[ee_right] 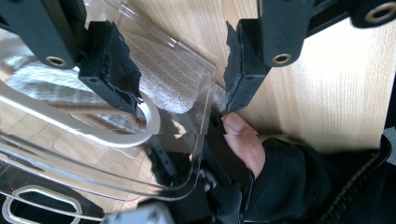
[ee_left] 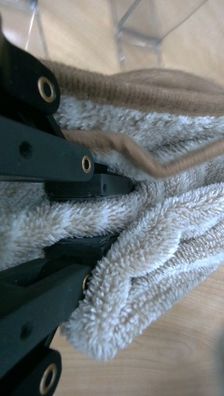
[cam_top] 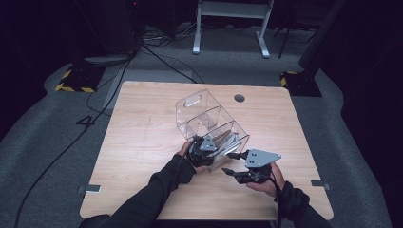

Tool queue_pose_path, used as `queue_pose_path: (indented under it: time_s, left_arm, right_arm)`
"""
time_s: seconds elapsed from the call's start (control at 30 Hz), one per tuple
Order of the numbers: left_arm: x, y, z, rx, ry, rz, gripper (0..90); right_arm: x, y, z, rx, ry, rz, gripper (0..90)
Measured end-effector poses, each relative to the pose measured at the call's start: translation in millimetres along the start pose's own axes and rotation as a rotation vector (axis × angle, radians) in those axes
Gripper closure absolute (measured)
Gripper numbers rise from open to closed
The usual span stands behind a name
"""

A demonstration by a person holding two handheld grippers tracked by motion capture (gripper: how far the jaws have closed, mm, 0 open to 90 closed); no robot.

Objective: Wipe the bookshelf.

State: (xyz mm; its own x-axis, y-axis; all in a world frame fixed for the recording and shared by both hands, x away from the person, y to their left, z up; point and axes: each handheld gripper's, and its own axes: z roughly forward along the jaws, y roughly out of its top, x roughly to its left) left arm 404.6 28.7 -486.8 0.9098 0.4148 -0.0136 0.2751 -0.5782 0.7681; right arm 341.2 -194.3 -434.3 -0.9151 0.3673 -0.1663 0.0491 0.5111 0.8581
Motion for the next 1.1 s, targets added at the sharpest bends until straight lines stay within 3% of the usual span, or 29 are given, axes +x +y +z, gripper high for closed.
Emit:
queue_pose_path:
  time_s: [0.4, 0.6, 0.8, 0.93, 1.0, 1.1]
  left_arm:
    - [-0.8, -4.4, -4.3, 0.021, -0.030, 0.013, 75.6]
    - [-2.0, 1.3, -8.4, 0.010, -0.002, 0.057, 75.3]
    - [-1.6, 20.3, -26.4, -0.049, 0.012, 0.112, 75.2]
    - [-0.7, 33.4, -39.0, -0.099, 0.024, 0.131, 74.8]
    - [0.0, 42.1, -48.4, -0.149, 0.020, 0.126, 74.6]
    - [-0.8, 50.8, -55.1, -0.162, 0.036, 0.147, 74.4]
  right_arm:
    - [-10.0, -7.1, -16.4, -0.014, -0.047, 0.034, 45.5]
    - [-13.7, -10.8, -22.3, -0.014, -0.057, 0.046, 45.3]
    - [-16.8, -13.0, -24.8, -0.015, -0.069, 0.060, 45.0]
    - [-16.5, -13.0, -24.7, -0.014, -0.068, 0.062, 44.8]
    - [-16.7, -13.0, -25.0, -0.016, -0.069, 0.062, 44.6]
    - [-17.5, -13.4, -25.9, -0.016, -0.074, 0.063, 44.5]
